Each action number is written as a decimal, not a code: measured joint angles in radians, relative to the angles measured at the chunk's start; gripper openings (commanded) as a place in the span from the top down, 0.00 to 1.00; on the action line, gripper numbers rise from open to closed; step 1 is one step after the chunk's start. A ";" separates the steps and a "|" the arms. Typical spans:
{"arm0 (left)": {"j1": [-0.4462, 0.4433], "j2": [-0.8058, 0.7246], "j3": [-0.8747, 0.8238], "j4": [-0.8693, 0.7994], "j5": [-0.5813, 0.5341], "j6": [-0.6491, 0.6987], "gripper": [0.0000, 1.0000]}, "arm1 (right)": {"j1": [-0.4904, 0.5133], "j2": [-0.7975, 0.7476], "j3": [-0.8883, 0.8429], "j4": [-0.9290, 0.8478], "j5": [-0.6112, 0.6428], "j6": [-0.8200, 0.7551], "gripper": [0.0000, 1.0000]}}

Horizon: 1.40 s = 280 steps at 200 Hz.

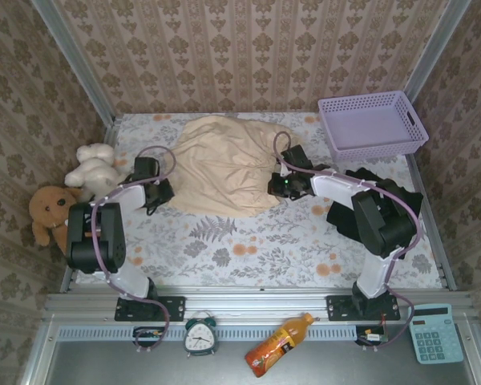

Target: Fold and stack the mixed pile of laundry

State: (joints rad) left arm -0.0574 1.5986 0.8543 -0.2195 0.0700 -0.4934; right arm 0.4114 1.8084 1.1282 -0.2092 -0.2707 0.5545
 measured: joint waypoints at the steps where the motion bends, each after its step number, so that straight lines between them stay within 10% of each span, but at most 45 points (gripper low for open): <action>1: 0.000 -0.006 0.000 -0.004 0.000 0.000 0.96 | -0.001 -0.002 -0.002 0.000 0.000 0.000 1.00; 41: -0.001 -0.222 -0.008 -0.093 0.010 0.000 0.91 | -0.028 -0.196 -0.095 -0.022 -0.001 -0.001 1.00; 69: -0.020 -0.356 -0.079 -0.116 0.016 -0.005 0.60 | -0.028 -0.382 -0.260 -0.021 -0.022 0.027 1.00; 97: -0.060 -0.352 -0.169 -0.156 0.039 -0.024 0.30 | -0.031 -0.465 -0.439 -0.027 -0.056 0.069 0.72; 115: -0.066 -0.320 -0.180 -0.190 0.052 -0.037 0.28 | -0.040 -0.456 -0.457 -0.087 -0.056 0.071 0.65; 155: -0.080 -0.311 -0.062 -0.182 0.062 -0.039 0.44 | -0.056 -0.454 -0.337 -0.116 -0.024 0.043 0.59; 196: -0.144 -0.160 0.095 -0.014 0.068 -0.044 0.39 | -0.144 -0.314 -0.087 -0.112 0.074 -0.021 0.46; 214: -0.161 -0.029 0.149 0.050 0.096 -0.045 0.47 | -0.189 -0.223 -0.024 -0.101 0.122 -0.035 0.56; 245: -0.197 0.219 0.269 0.113 0.166 -0.052 0.96 | -0.217 0.023 0.132 -0.088 0.137 -0.047 0.67; 280: -0.244 0.299 0.279 0.132 0.207 -0.053 0.96 | -0.204 0.287 0.357 -0.112 0.155 -0.021 0.77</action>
State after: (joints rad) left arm -0.3016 1.8980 1.1332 -0.0875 0.2771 -0.5461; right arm 0.2073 2.0956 1.4857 -0.3210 -0.1158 0.5331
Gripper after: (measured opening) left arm 0.067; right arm 0.321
